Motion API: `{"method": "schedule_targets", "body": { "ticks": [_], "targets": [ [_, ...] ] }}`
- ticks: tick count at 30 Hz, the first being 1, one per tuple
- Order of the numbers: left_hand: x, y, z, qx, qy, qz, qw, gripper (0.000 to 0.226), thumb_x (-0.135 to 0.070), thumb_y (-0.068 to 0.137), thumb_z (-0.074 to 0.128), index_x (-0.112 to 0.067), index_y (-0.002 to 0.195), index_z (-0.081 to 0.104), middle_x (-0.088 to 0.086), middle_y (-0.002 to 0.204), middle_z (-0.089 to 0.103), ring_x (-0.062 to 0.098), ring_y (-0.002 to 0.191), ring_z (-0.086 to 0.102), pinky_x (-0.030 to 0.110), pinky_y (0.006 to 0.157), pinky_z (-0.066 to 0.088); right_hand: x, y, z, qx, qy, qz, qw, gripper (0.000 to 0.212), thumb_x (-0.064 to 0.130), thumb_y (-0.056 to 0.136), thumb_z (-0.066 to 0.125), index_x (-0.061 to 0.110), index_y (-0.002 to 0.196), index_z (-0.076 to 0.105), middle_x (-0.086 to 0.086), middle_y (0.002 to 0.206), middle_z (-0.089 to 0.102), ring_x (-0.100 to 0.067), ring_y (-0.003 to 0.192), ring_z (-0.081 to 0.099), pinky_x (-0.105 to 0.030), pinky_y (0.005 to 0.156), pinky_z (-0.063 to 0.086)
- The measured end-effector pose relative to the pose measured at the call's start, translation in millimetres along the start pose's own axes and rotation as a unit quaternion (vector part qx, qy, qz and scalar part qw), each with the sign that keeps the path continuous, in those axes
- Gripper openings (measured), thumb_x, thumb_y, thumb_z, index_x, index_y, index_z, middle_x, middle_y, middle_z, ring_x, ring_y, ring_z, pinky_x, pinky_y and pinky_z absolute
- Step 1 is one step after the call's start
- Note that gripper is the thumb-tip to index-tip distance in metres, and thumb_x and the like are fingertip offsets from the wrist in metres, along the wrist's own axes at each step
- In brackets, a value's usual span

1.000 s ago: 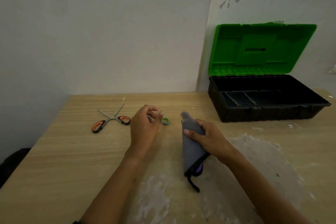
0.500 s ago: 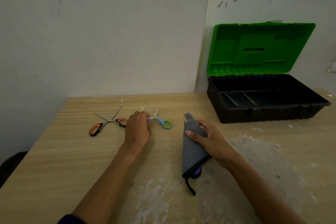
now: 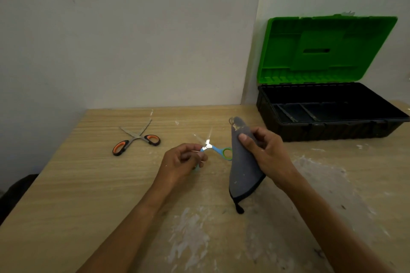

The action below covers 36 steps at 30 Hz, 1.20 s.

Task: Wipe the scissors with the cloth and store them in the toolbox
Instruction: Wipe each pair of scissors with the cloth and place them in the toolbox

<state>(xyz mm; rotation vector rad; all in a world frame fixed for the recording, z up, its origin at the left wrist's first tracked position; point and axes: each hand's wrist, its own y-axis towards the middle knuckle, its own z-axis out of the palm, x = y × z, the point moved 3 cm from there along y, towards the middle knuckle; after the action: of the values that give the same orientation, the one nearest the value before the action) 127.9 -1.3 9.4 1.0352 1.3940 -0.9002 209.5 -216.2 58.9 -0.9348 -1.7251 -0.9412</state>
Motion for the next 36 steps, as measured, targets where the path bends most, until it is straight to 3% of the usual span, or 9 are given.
{"method": "schedule_targets", "body": {
  "ticks": [3,6,11,16,19,25,29,31,36],
  "targets": [
    [0.9,-1.2,6.1,-0.009,-0.035,-0.016,0.999,0.01,-0.016,0.095,0.069,-0.016,0.101,0.077,0.003,0.073,0.072,0.014,0.067,0.068,0.026,0.063,0.058,13.3,-1.2,1.2,-0.015,-0.101,-0.08,0.992,0.016,0.033,0.093,0.061,0.026,0.106,0.068,0.015,0.094,0.068,-0.001,0.088,0.064,-0.012,0.072,0.05],
    [2.2,-4.5,14.0,-0.016,-0.03,-0.021,0.999,0.011,-0.025,0.092,0.074,-0.015,0.097,0.077,0.0,0.064,0.066,0.011,0.059,0.061,0.022,0.057,0.053,26.7,-5.4,0.8,-0.113,-0.225,-0.181,0.951,0.021,0.023,0.091,0.068,0.014,0.11,0.065,0.008,0.098,0.062,-0.002,0.086,0.057,-0.01,0.076,0.043],
    [-0.7,-9.4,20.6,-0.07,-0.031,-0.014,0.997,0.024,-0.029,0.083,0.083,-0.007,0.084,0.075,-0.001,0.059,0.066,0.012,0.052,0.058,0.023,0.051,0.049,29.2,-22.9,26.5,-0.168,-0.332,-0.298,0.879,0.022,0.01,0.08,0.074,0.005,0.1,0.065,-0.008,0.092,0.058,-0.015,0.083,0.051,-0.028,0.068,0.046],
    [1.4,-16.8,29.9,-0.04,-0.095,-0.046,0.994,0.024,-0.019,0.086,0.08,0.003,0.091,0.072,0.015,0.081,0.078,0.026,0.076,0.076,0.031,0.069,0.063,9.3,-29.6,53.5,-0.134,-0.408,-0.3,0.852,0.023,0.01,0.082,0.075,0.005,0.103,0.07,-0.011,0.093,0.061,-0.021,0.08,0.057,-0.032,0.058,0.051],
    [0.6,-17.9,31.3,-0.041,-0.169,-0.081,0.981,0.028,-0.012,0.085,0.079,0.011,0.096,0.067,0.021,0.081,0.077,0.028,0.073,0.077,0.029,0.065,0.063,-0.7,-28.8,60.9,-0.142,-0.442,-0.293,0.836,0.032,0.013,0.082,0.075,0.006,0.112,0.067,-0.01,0.101,0.06,-0.023,0.087,0.056,-0.032,0.064,0.05],
    [2.0,-16.5,32.0,-0.052,-0.168,-0.085,0.981,0.023,-0.008,0.085,0.078,0.011,0.094,0.067,0.022,0.077,0.076,0.027,0.067,0.077,0.027,0.061,0.062,-13.8,-21.7,56.6,-0.135,-0.464,-0.279,0.83,0.044,0.015,0.082,0.076,0.008,0.122,0.06,-0.011,0.107,0.056,-0.025,0.093,0.055,-0.035,0.068,0.051],
    [1.6,-16.8,31.9,-0.053,-0.16,-0.09,0.981,0.024,-0.007,0.086,0.078,0.012,0.095,0.067,0.023,0.078,0.077,0.027,0.066,0.077,0.027,0.063,0.063,-4.4,-11.6,30.3,-0.215,-0.411,-0.261,0.847,0.025,0.015,0.094,0.059,0.008,0.117,0.056,-0.011,0.092,0.057,-0.024,0.077,0.054,-0.036,0.057,0.049],
    [0.3,-16.7,31.4,-0.058,-0.162,-0.094,0.981,0.025,-0.007,0.087,0.077,0.014,0.096,0.066,0.023,0.078,0.077,0.026,0.064,0.076,0.026,0.06,0.062,-1.3,-15.9,30.6,-0.198,-0.415,-0.267,0.847,0.028,0.02,0.095,0.051,0.005,0.115,0.063,-0.01,0.091,0.057,-0.021,0.076,0.053,-0.032,0.06,0.048],
    [-0.6,-16.4,29.7,-0.063,-0.169,-0.116,0.977,0.026,-0.009,0.085,0.079,0.011,0.095,0.066,0.023,0.079,0.077,0.025,0.066,0.077,0.026,0.058,0.061,2.4,-32.7,59.5,-0.076,-0.456,-0.274,0.843,0.029,0.012,0.074,0.082,0.005,0.1,0.072,-0.011,0.095,0.063,-0.022,0.083,0.06,-0.03,0.064,0.05]
  ]
}}
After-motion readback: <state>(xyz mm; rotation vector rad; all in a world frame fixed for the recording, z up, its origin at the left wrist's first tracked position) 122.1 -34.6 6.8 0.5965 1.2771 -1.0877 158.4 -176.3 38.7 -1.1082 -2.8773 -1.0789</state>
